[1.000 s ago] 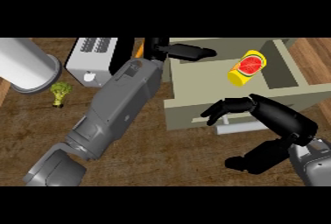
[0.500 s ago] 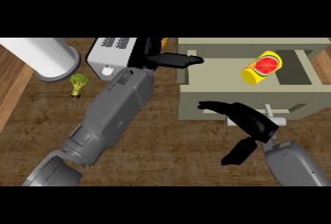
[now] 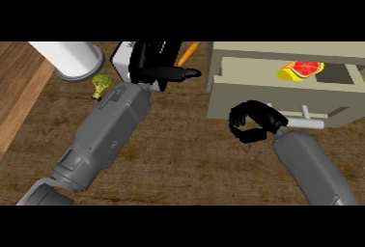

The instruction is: Pick up the cup, place it into the drawer and close the drawer

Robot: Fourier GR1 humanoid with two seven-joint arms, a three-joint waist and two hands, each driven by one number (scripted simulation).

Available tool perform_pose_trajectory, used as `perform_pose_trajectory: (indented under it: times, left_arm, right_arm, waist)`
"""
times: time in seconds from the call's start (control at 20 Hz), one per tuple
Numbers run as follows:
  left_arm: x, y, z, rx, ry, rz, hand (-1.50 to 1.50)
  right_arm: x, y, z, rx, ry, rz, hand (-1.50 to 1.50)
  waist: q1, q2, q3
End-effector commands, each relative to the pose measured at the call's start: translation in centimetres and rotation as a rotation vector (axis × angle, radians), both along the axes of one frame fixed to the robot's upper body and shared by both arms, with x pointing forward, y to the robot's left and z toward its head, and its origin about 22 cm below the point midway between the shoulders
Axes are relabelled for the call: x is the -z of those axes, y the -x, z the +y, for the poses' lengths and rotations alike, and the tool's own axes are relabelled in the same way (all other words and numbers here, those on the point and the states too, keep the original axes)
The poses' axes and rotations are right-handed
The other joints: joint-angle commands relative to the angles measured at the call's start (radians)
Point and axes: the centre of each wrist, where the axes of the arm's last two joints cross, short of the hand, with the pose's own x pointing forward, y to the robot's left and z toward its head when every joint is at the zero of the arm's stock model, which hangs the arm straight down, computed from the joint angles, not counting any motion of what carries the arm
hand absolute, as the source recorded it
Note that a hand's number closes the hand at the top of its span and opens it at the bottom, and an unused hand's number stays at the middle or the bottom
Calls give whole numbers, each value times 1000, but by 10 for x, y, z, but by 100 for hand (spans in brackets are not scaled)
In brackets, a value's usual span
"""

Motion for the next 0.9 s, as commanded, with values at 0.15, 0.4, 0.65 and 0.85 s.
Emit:
perform_pose_trajectory:
  times: [0.15, 0.4, 0.65, 0.85]
  left_arm:
    - [-2, 2, 28, 28, 22, 8, -150]
    - [5, 8, 40, 39, 18, 2, -150]
    - [7, 10, 44, 63, 15, 3, -150]
    - [11, 13, 51, 81, 9, -2, -150]
  right_arm:
    - [-14, -39, -32, 115, -106, -136, 150]
    - [-57, -69, -49, 216, -169, -213, 150]
    - [-86, -80, -64, 290, -193, -246, 150]
    - [-104, -82, -80, 313, -221, -246, 150]
  waist:
    - [43, 12, 3]
    - [80, 18, 4]
    - [101, 31, 3]
    - [125, 32, 2]
